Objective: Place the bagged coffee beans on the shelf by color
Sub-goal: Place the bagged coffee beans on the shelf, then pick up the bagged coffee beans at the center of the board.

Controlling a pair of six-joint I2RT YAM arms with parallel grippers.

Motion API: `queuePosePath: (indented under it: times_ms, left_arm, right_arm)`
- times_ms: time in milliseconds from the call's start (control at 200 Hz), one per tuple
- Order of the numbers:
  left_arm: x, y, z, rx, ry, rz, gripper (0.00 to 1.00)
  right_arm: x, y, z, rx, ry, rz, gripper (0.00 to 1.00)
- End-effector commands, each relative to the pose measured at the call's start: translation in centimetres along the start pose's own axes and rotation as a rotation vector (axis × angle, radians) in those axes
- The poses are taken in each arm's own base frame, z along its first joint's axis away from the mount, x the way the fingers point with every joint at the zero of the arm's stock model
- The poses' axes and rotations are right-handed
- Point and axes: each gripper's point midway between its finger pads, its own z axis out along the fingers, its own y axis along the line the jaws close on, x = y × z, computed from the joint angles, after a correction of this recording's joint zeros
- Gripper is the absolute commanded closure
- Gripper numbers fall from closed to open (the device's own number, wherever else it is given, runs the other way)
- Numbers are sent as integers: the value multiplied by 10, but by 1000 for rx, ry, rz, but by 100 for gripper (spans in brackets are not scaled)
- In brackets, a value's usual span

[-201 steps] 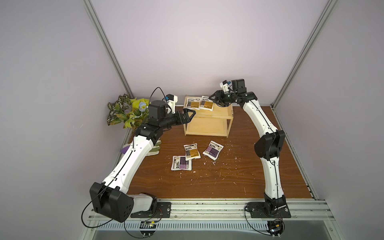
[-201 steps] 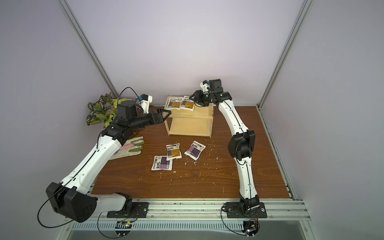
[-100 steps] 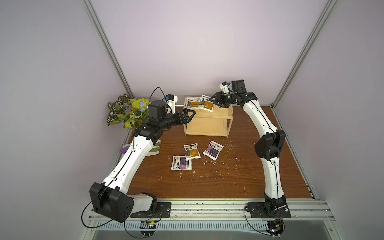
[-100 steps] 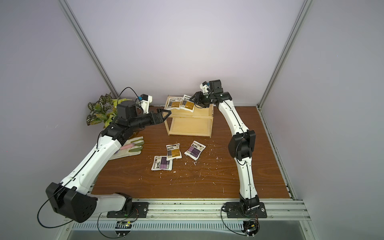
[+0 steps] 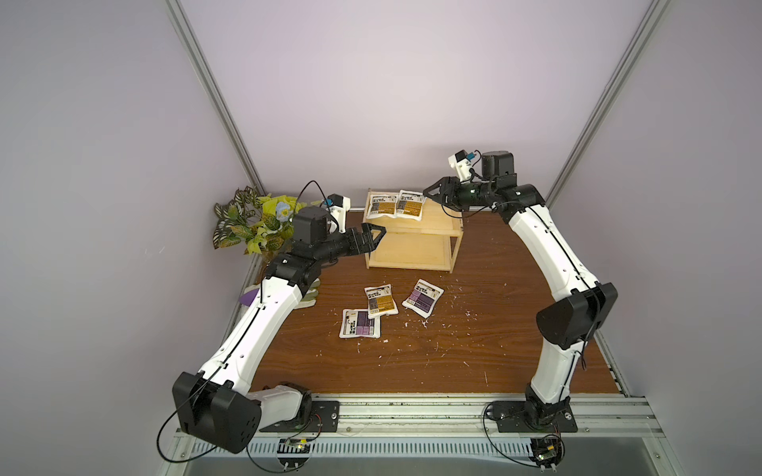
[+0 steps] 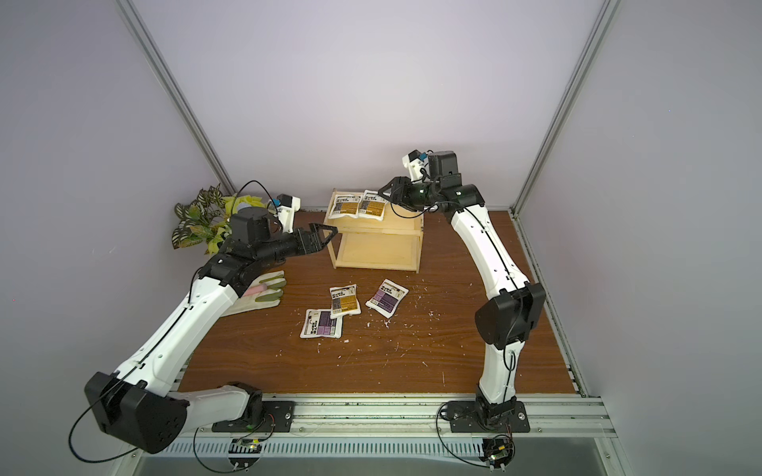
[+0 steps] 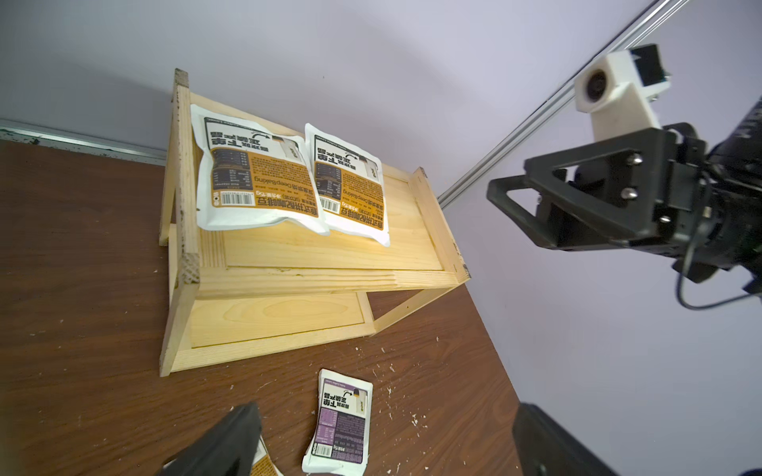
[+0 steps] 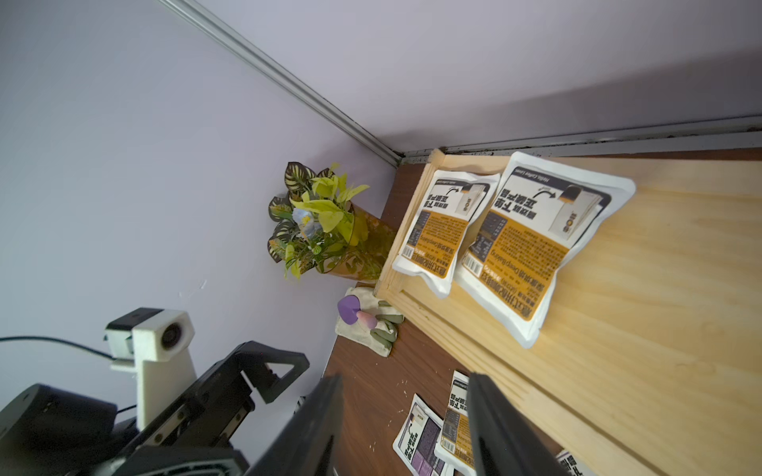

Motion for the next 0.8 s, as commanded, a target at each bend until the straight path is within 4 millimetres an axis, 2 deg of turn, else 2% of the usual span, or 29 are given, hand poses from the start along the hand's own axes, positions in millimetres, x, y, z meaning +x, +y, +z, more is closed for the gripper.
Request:
queuePosePath:
  times_ms: [0,120,290,445,540,645,791]
  left_arm:
    - [4,10,-12,-54,-17,25,1]
    - [20,23,-18,-96,-9,20,0]
    - [53,43,-23,-139,19,-15,0]
    - [87,65,-25,-183,45,-52,0]
    - [107,77,-25,-190,54,-79,1]
    - [127,89,-23,-202,61,-106,0]
    - [146,102,-21,-220,63,-132,1]
  right_arm:
    - [20,12,-6,-34,-11,-34,45]
    - [56,5,-14,-11,5,-35,45]
    - [124,-10,-17,-5,37,-34,44]
    - [186,-37,-12,-4,70,38,44]
    - [214,-48,-2,-1,86,66,44]
    - [239,-49,18,12,132,64,44]
    - [261,-44,48,21,162,53,44]
